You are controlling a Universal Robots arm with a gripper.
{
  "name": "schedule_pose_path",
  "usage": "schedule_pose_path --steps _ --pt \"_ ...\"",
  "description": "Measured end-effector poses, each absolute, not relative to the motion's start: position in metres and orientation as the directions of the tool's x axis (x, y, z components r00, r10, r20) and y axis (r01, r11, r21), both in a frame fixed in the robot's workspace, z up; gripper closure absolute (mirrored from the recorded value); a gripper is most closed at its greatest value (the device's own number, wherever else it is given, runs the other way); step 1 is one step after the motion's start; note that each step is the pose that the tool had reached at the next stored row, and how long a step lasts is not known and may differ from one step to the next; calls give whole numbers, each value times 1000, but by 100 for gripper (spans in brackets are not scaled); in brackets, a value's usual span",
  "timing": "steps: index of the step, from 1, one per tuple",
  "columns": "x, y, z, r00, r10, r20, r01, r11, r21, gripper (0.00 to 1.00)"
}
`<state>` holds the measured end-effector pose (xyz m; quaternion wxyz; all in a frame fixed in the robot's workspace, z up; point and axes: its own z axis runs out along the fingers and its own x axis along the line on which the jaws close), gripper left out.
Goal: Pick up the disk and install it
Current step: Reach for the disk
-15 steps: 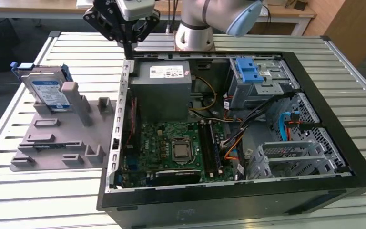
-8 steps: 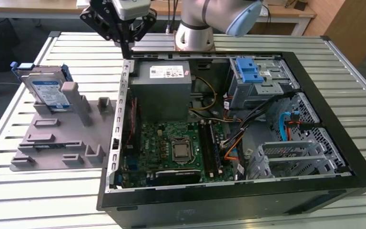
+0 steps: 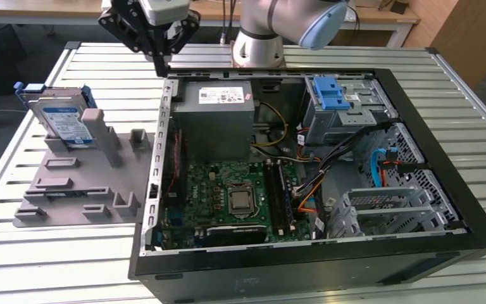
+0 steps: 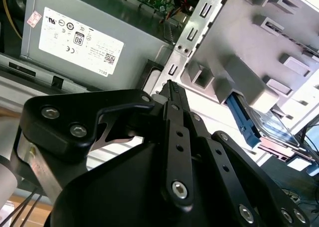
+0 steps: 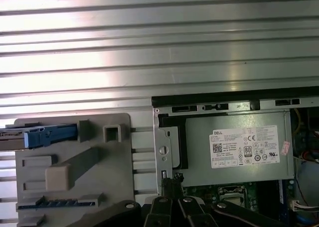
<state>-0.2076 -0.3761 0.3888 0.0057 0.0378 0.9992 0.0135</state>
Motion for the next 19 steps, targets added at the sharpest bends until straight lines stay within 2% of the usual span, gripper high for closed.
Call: schedule_pose_path --steps 19 --pt "-228 -366 388 -997 76 -10 76 997 27 89"
